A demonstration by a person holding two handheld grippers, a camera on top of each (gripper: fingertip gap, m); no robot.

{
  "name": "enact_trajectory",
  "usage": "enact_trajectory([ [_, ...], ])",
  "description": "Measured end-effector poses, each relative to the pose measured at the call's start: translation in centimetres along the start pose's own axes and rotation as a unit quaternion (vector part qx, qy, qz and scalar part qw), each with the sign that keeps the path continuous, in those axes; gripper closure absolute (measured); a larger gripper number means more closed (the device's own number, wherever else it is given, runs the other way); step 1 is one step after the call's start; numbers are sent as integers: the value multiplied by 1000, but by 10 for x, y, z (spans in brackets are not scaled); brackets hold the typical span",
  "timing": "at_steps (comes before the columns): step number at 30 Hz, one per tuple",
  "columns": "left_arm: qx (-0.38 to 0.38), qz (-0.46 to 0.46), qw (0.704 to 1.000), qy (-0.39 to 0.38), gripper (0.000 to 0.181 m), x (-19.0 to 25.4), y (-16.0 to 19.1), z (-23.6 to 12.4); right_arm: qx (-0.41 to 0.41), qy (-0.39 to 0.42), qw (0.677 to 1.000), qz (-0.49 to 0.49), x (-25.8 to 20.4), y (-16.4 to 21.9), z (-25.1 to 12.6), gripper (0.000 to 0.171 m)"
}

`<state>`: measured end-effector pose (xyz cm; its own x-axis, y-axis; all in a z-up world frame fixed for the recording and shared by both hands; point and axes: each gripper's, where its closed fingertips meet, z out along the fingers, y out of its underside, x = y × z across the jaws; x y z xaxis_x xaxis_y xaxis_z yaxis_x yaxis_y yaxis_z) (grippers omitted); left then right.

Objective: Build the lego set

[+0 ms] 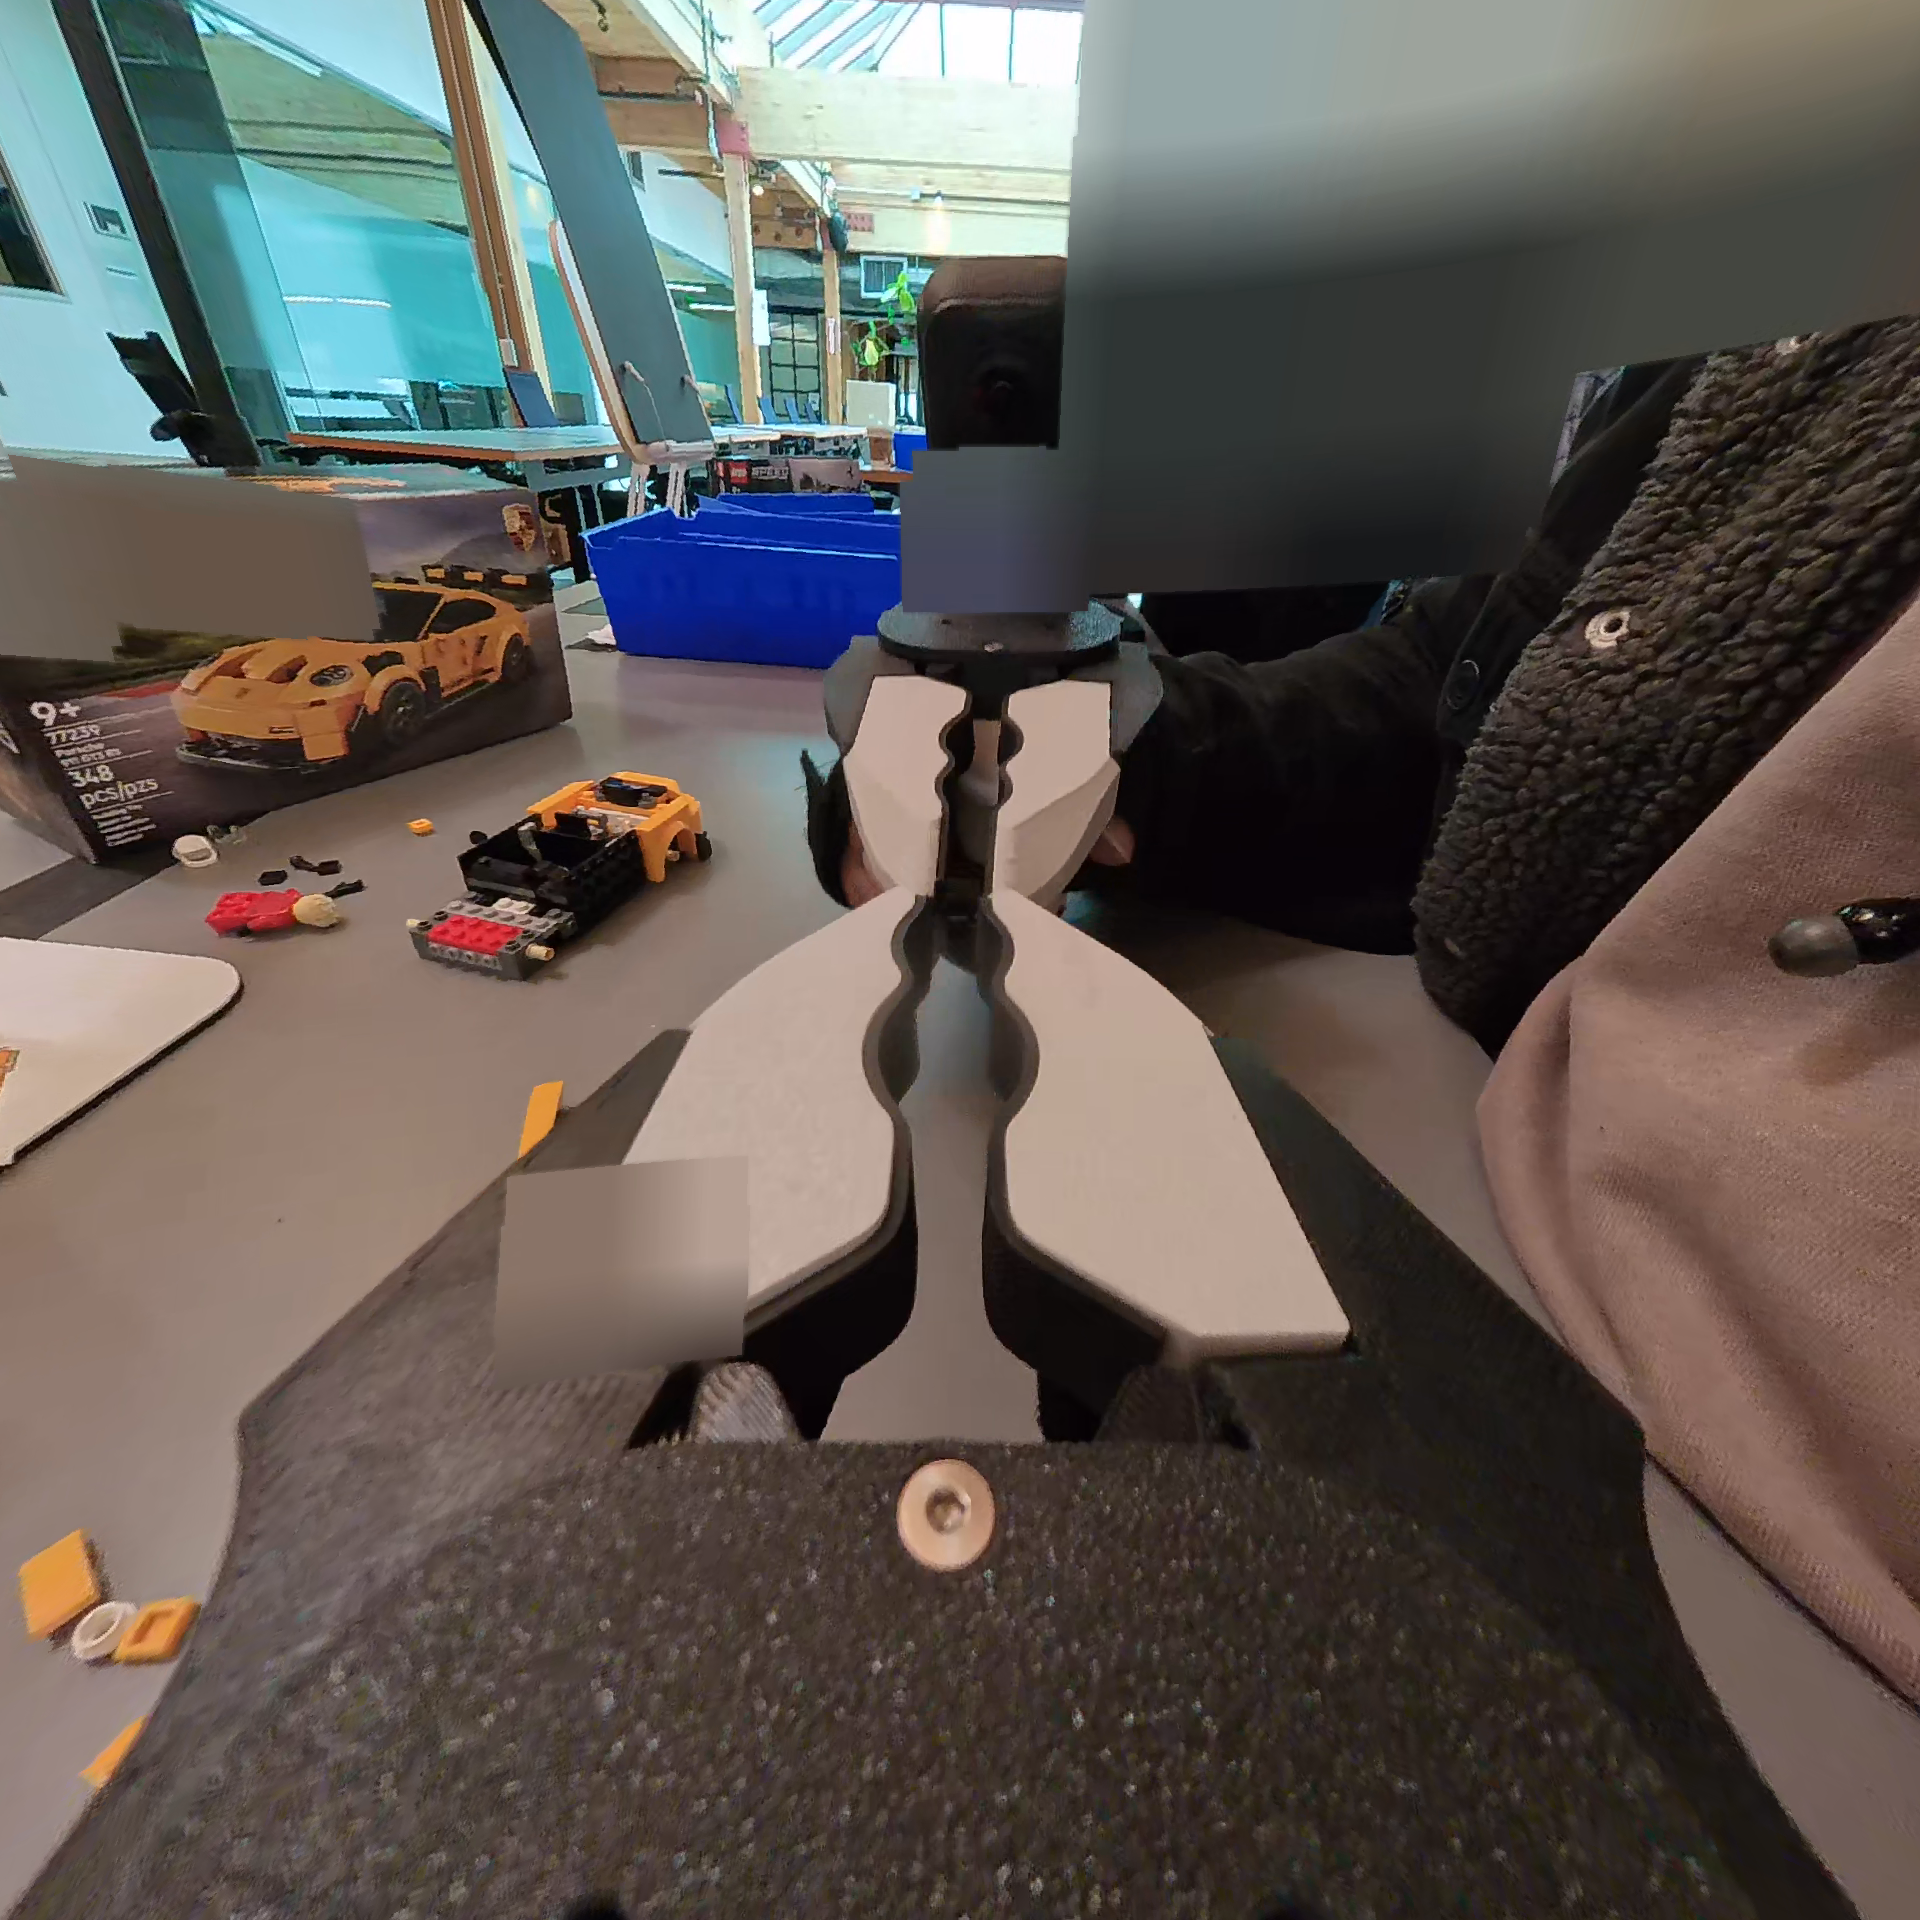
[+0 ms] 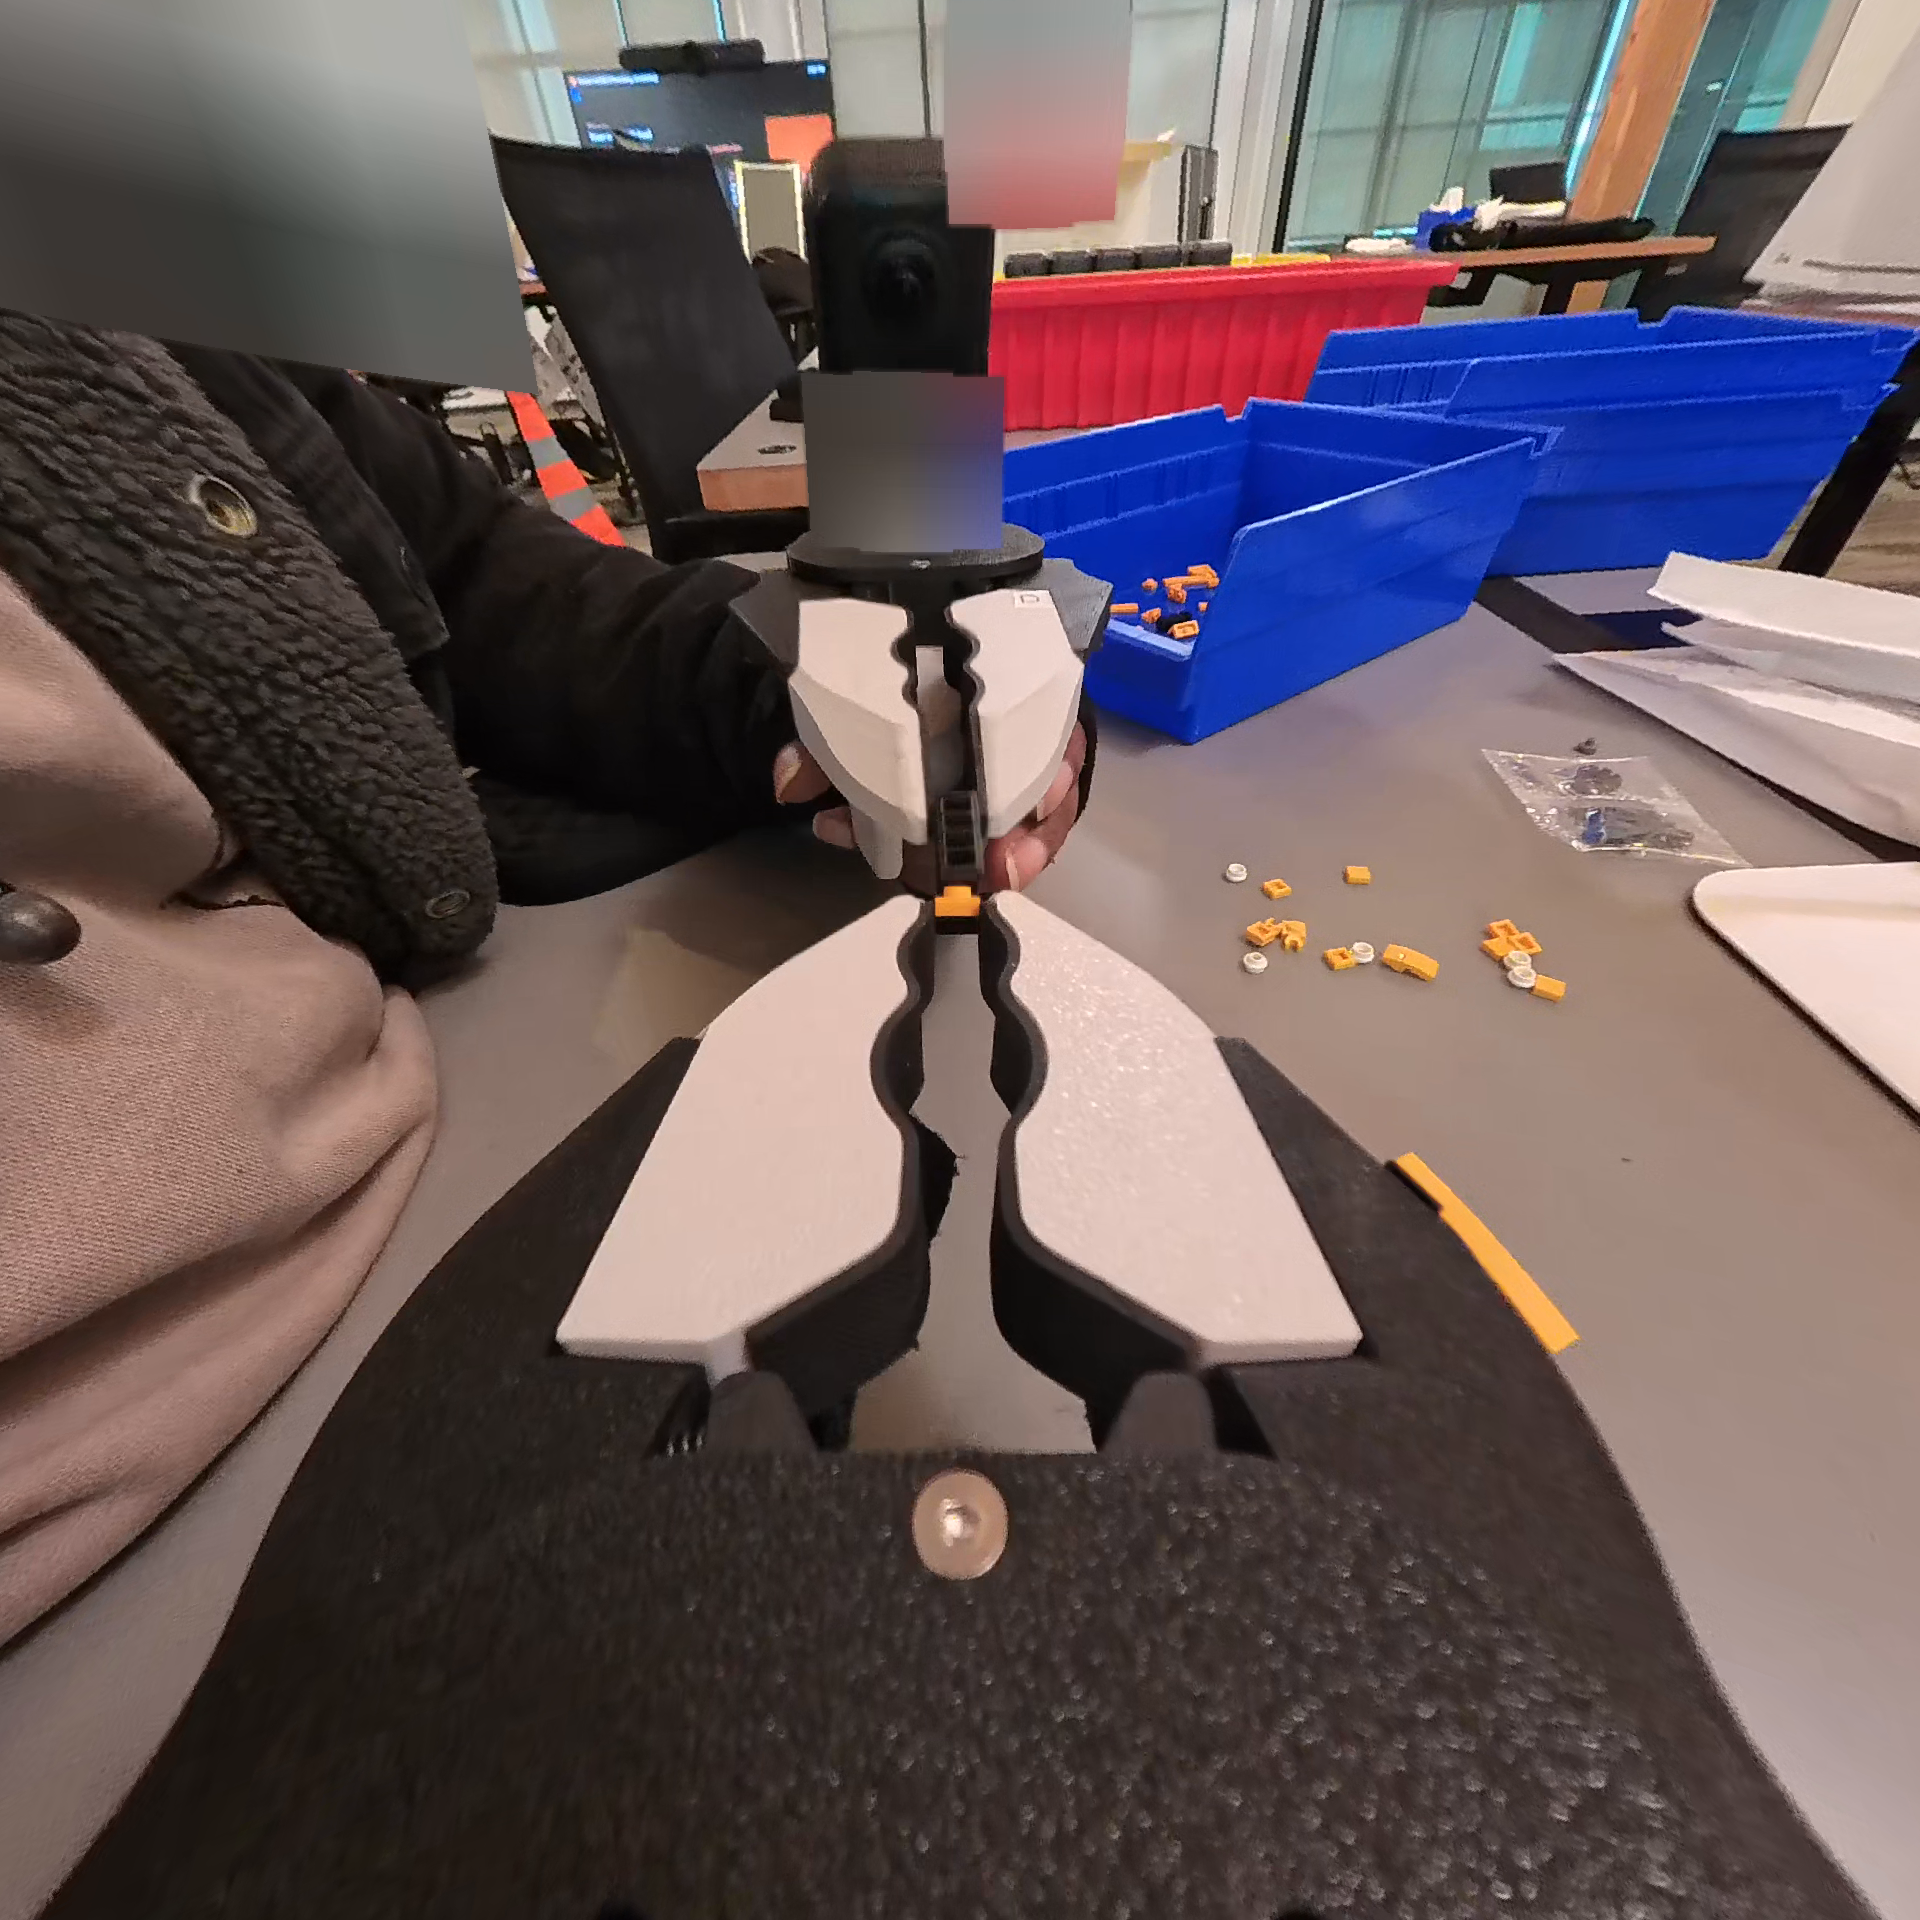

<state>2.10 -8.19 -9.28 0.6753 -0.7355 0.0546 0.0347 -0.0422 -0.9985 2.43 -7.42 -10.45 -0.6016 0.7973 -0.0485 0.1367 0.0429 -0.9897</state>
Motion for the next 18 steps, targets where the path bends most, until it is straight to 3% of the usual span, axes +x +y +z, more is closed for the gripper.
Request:
enact_trajectory([
  [18,-42,-16,999,7,174,5,12,5,25,-12,1000,13,-4,-7,-1,163],
])
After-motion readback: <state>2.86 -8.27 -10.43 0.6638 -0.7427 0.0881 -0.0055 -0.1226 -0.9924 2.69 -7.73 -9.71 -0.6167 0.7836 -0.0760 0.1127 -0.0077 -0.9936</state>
